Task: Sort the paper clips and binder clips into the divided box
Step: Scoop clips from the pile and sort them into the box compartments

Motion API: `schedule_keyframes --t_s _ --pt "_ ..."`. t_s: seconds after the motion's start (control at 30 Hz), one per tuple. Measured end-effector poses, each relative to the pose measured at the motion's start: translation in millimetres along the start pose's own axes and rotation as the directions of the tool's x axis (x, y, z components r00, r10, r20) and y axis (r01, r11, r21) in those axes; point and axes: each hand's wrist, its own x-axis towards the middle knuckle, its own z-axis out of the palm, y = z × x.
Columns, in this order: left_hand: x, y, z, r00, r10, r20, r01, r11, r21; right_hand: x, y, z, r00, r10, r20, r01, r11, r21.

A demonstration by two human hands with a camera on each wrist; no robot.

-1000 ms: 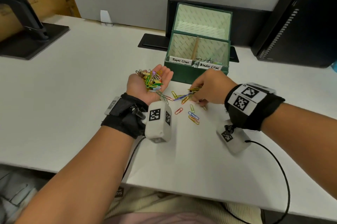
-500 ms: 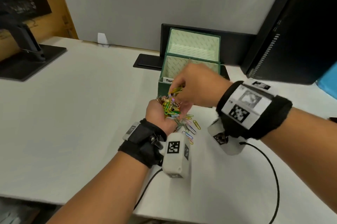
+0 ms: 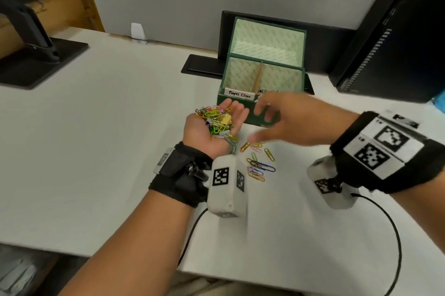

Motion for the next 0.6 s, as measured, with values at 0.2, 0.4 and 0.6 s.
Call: schedule_keyframes --t_s 0.2,0.4,0.6 --pt "-2 13 0 0.999 0.026 0.02 -0.024 0.997 -0.076 -2 15 53 0.969 0.086 0.233 -0.055 0.989 -0.137" --pt "-1 11 -2 0.999 0.03 -0.02 -0.03 0.999 -0.03 14 -2 61 0.999 -0.045 0.006 0.045 0.997 -0.064" --pt "2 9 -4 0.996 0.054 -0.074 -0.052 0.998 0.023 24 3 53 0.995 0.067 -0.075 -0.066 0.998 0.013"
